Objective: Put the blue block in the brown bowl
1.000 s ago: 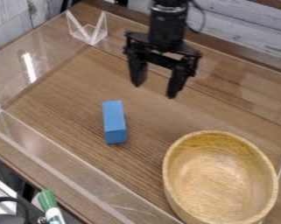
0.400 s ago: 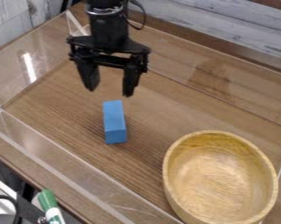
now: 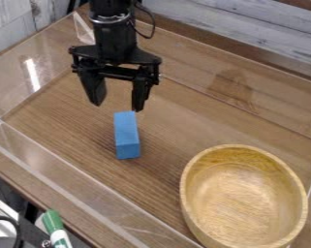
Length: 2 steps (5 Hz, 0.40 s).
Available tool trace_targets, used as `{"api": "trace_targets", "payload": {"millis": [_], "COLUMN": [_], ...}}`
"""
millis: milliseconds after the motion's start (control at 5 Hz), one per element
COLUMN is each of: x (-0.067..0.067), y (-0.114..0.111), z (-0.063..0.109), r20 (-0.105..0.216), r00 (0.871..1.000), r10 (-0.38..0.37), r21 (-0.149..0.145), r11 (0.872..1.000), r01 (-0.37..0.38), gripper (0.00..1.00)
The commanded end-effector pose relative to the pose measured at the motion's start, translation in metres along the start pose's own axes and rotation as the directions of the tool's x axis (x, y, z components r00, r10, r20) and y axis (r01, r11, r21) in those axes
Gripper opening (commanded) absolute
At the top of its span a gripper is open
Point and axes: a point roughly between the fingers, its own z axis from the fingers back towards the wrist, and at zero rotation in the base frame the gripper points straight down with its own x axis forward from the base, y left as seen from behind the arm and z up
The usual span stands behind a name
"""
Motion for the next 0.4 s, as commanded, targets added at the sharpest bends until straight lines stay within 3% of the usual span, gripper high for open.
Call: {"api": "trace_targets", "payload": {"millis": [0,200], "x": [0.0038,0.0033], "y": [-0.0002,-0.0005], "z": [0.0007,-0.0052], "r20": [0.021,0.013], "r00": [1.0,1.0], "r10": [0.004,0.018], "r21": [0.002,0.002], "r11": [1.0,1.0], "r01": [-0.004,-0.019], "gripper": [1.0,1.0]}}
